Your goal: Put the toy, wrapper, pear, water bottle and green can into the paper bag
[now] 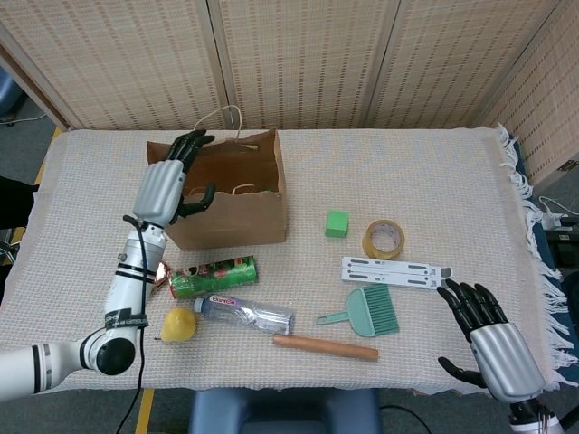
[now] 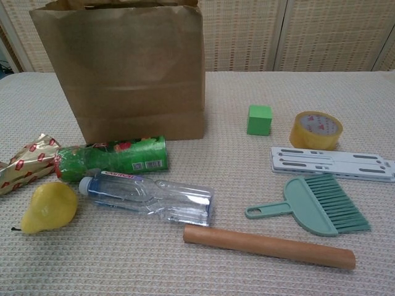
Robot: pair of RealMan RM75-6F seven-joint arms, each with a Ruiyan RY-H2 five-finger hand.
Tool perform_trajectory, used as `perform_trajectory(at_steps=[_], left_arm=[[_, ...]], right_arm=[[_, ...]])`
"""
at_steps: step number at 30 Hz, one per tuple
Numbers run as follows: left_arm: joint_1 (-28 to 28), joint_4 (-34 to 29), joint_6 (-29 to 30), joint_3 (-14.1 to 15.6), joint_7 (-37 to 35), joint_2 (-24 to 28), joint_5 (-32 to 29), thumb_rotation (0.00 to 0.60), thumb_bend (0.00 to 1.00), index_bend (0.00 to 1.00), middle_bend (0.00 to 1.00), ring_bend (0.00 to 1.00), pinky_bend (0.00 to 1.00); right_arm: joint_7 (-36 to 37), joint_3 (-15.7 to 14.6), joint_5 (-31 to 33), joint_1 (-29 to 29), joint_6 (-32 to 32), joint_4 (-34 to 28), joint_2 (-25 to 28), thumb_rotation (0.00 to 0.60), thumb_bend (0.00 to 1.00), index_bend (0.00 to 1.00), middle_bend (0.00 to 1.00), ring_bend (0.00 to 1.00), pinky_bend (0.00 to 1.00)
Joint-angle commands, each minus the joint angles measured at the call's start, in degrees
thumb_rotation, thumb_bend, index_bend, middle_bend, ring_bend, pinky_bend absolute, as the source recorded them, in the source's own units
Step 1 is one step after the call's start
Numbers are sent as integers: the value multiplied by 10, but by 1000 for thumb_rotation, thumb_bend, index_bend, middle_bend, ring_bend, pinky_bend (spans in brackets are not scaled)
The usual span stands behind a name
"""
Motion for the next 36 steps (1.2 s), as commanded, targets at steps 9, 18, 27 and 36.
perform_trajectory(at_steps=[9,18,27,36], left_arm=[[226,-87,35,120,-152,183,157,600,500,209,138,127,291],[269,-31,5,225,-124,138,244,600,394,61,29,24,191],[234,14,-76,256,9,59,182,600,357,0,0,0,38],[197,81,-102,249,101,-10,95,600,347,0,0,0,26]], right_arm=[[-3,-7,-14,-1,-4,-2,-2,600,54,0,0,0,0],[-12,-12,-23,0,-11,-4,-8,600,54,0,0,0,0],[-13,-11,-15,3,-21,-2,-10,600,54,0,0,0,0],[-7,-9,-3,6,-23,1,-8,600,54,0,0,0,0]])
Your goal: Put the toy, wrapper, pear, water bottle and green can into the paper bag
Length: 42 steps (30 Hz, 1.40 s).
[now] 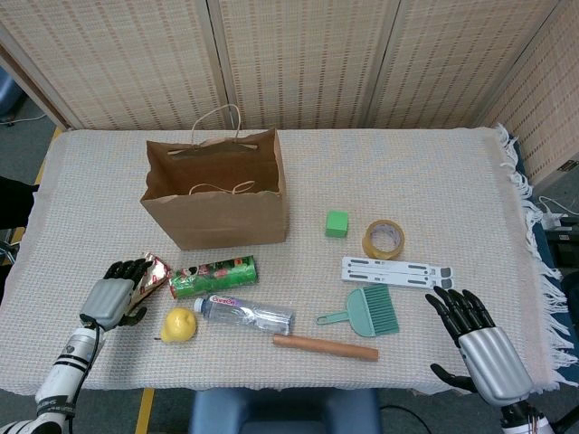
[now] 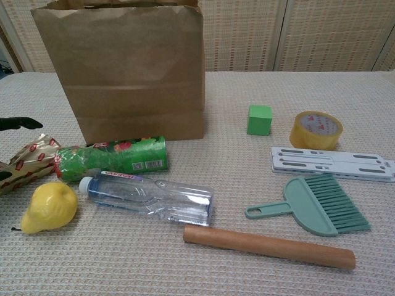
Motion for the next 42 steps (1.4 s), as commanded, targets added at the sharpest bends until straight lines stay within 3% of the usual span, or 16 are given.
perform_trajectory(at_steps=[1,6,12,16,22,30,32,34,37,39,42], left_arm=[[-20,41,-14,-4,26,-29,-28,600,347,0,0,0,26],[-33,79,-22,-11,44,-45,-54,600,348,0,0,0,26],[-42,82,-50,-9,43,-50,-93,600,347,0,0,0,26],[-52,69,-58,-7,66,-53,-164,600,347,0,0,0,23],[-75,76,-8,-15,131,-79,-250,600,347,0,0,0,0],[-97,109,36,-18,194,-111,-303,600,360,0,0,0,18],[-101,116,40,-15,211,-117,-315,600,404,9,1,6,136],[-102,121,43,-11,221,-121,-318,600,461,110,63,89,306],[-97,125,56,-8,216,-125,-302,600,559,408,372,380,563],[-88,121,75,-14,193,-124,-277,600,621,549,564,539,707],[-75,112,100,-28,151,-114,-237,600,656,617,644,608,762]], right_arm=[[1,0,4,1,-2,1,0,600,54,0,0,0,0],[1,3,15,3,-6,1,0,600,54,0,0,0,0],[-5,7,30,7,-13,1,-4,600,54,0,0,0,0],[-6,9,37,8,-13,0,-5,600,54,0,0,0,0],[-5,6,43,11,-23,0,-4,600,54,0,0,0,0],[-2,5,42,12,-23,-3,-1,600,54,0,0,0,0],[2,3,39,12,-23,-6,1,600,54,0,0,0,0],[6,1,35,11,-20,-8,4,600,54,0,0,0,0],[9,0,30,10,-17,-8,6,600,54,0,0,0,0],[11,-2,26,9,-15,-9,7,600,54,0,0,0,0],[12,-4,22,8,-14,-10,9,600,54,0,0,0,0]])
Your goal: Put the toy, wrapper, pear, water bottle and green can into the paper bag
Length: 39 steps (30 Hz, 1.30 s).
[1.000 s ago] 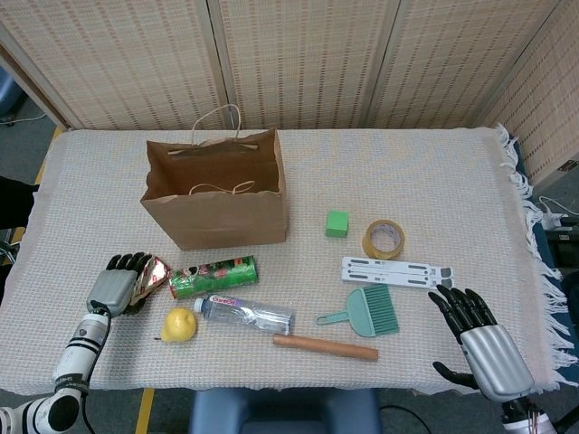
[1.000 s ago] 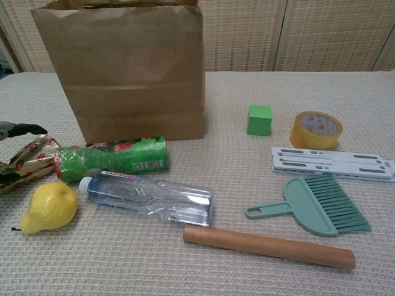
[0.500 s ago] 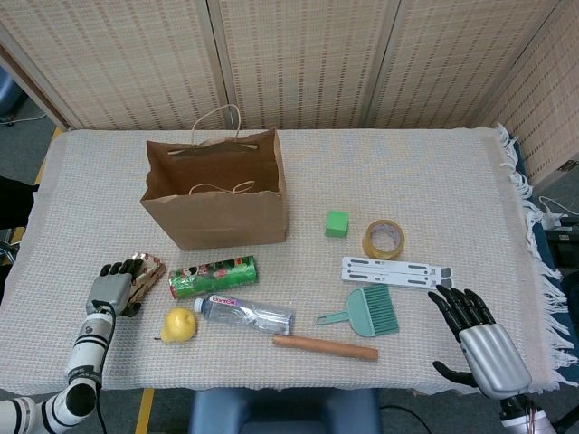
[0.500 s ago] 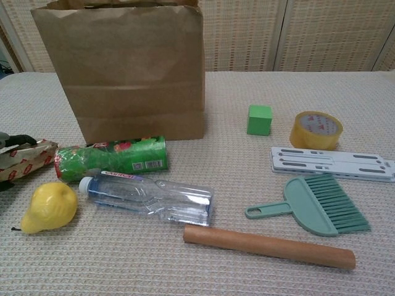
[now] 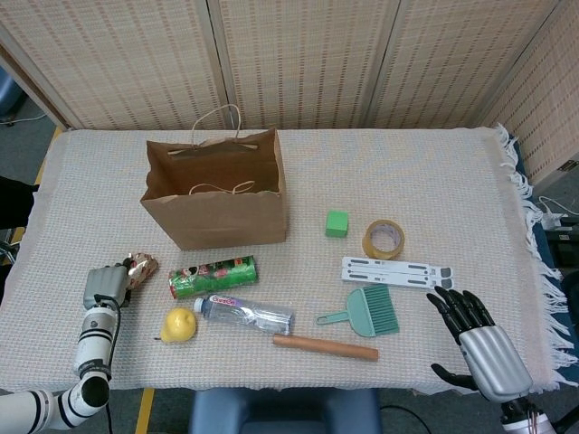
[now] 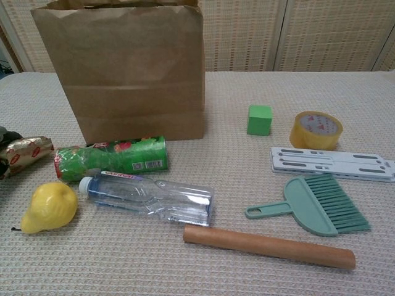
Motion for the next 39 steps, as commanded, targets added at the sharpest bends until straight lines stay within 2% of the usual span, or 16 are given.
perform_trajectory(at_steps=[1,3,7,9,14,16,18,21,24,26,29,31,35,39], left_arm=[[24,-15,46,-28,-73,13,61,600,659,624,651,614,764],[36,-26,71,-53,-119,22,82,600,662,631,656,619,770],[57,-61,108,-129,-221,48,94,600,663,633,660,624,777],[67,-98,114,-188,-281,72,75,600,663,633,660,624,774],[78,-185,113,-303,-373,122,26,600,663,633,658,624,767],[73,-207,117,-333,-387,136,24,600,663,632,657,623,762],[65,-223,115,-348,-386,144,27,600,663,631,657,622,760],[42,-241,108,-354,-371,149,49,600,662,631,657,620,756],[16,-251,92,-339,-352,143,83,600,662,631,657,620,752],[-7,-243,78,-317,-322,135,106,600,660,631,656,620,751],[-45,-196,52,-274,-260,121,147,600,658,631,657,620,750],[-66,-165,36,-255,-233,110,162,600,658,633,658,619,750],[-103,-108,13,-231,-204,84,193,600,658,633,660,620,750],[-141,-55,-6,-222,-182,55,215,600,657,636,665,619,750]], right_arm=[[1,-1,-3,-1,1,-1,1,600,54,0,0,0,0],[2,-2,-3,-1,1,-1,1,600,54,0,0,0,0],[3,-3,-4,0,0,-1,2,600,54,0,0,0,0],[3,-3,-5,-1,0,-1,2,600,54,0,0,0,0],[4,-3,-7,-1,2,-3,3,600,54,0,0,0,0],[4,-4,-9,-1,3,-3,3,600,54,0,0,0,0],[2,-4,-11,-2,4,-2,3,600,54,0,0,0,0],[2,-4,-11,-2,3,-2,2,600,54,0,0,0,0],[2,-4,-10,-1,2,-3,2,600,54,0,0,0,0],[3,-4,-11,-1,3,-3,3,600,54,0,0,0,0],[5,-5,-13,-2,2,-2,4,600,54,0,0,0,0],[6,-6,-14,-2,2,-1,5,600,54,0,0,0,0],[8,-4,-8,0,1,0,6,600,54,0,0,0,0],[6,0,4,2,-3,1,5,600,54,0,0,0,0]])
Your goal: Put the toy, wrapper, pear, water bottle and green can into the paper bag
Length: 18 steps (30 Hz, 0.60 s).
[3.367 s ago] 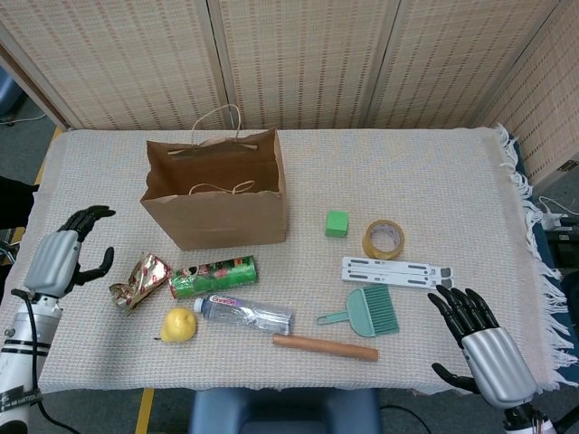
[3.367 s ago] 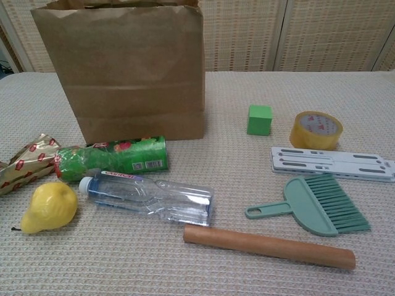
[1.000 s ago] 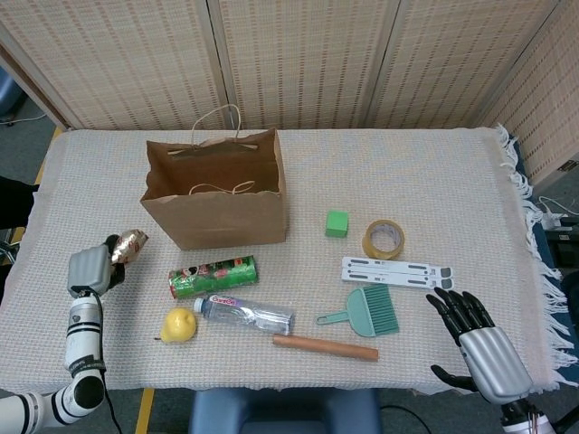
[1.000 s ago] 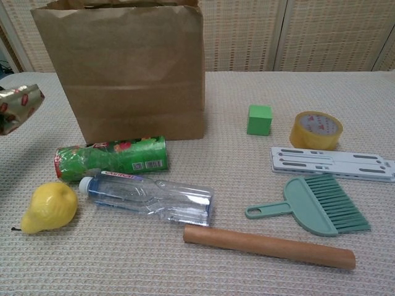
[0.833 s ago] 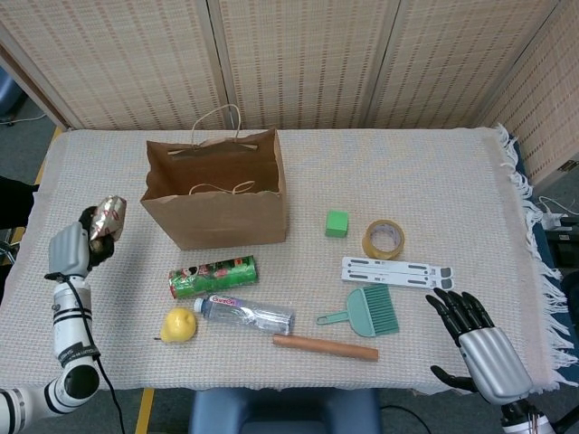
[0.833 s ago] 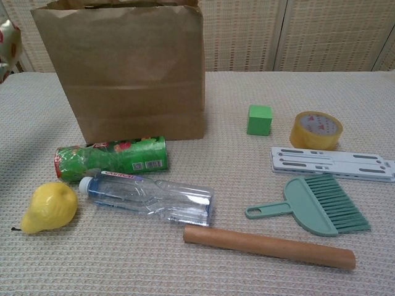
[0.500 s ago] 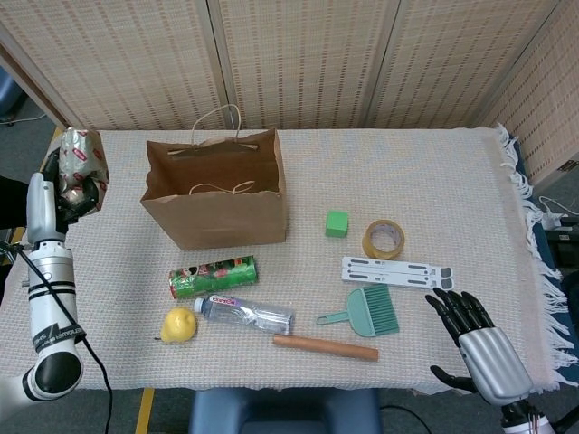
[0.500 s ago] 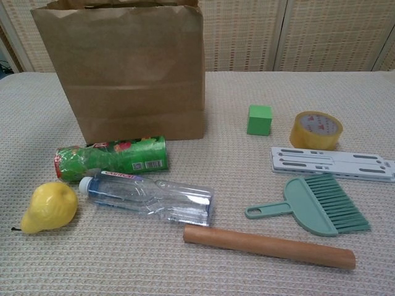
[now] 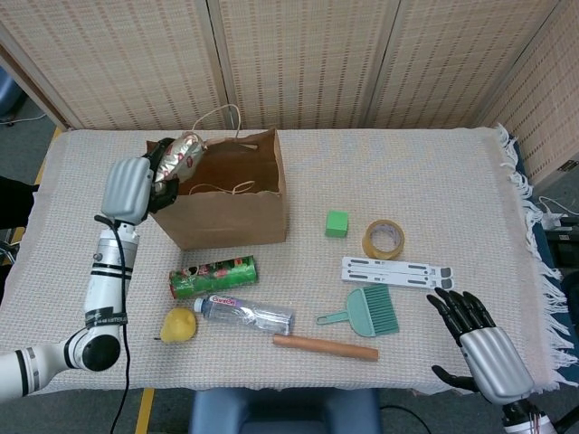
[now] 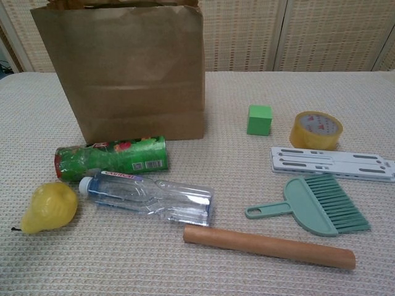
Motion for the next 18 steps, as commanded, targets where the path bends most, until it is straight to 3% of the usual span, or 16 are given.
perform_trajectory(at_steps=[1,8,12,14,16,18], left_arm=[[-49,60,-31,20,33,-33,36,600,656,637,667,619,750],[-98,134,-73,48,48,-44,113,600,649,639,669,619,746],[-111,160,-96,77,46,-58,150,600,585,602,640,588,712],[-113,167,-102,87,47,-65,154,600,498,513,535,483,626],[-115,167,-107,90,56,-71,143,600,408,319,289,250,433],[-117,162,-106,86,62,-75,129,600,375,173,131,118,329]], right_arm=[[-1,3,8,2,-2,1,0,600,54,0,0,0,0],[2,9,26,6,-7,1,1,600,54,0,0,0,0],[2,12,38,10,-13,2,1,600,54,0,0,0,0],[2,13,41,11,-14,1,1,600,54,0,0,0,0],[3,14,43,12,-16,1,1,600,54,0,0,0,0],[2,14,44,12,-17,1,0,600,54,0,0,0,0]])
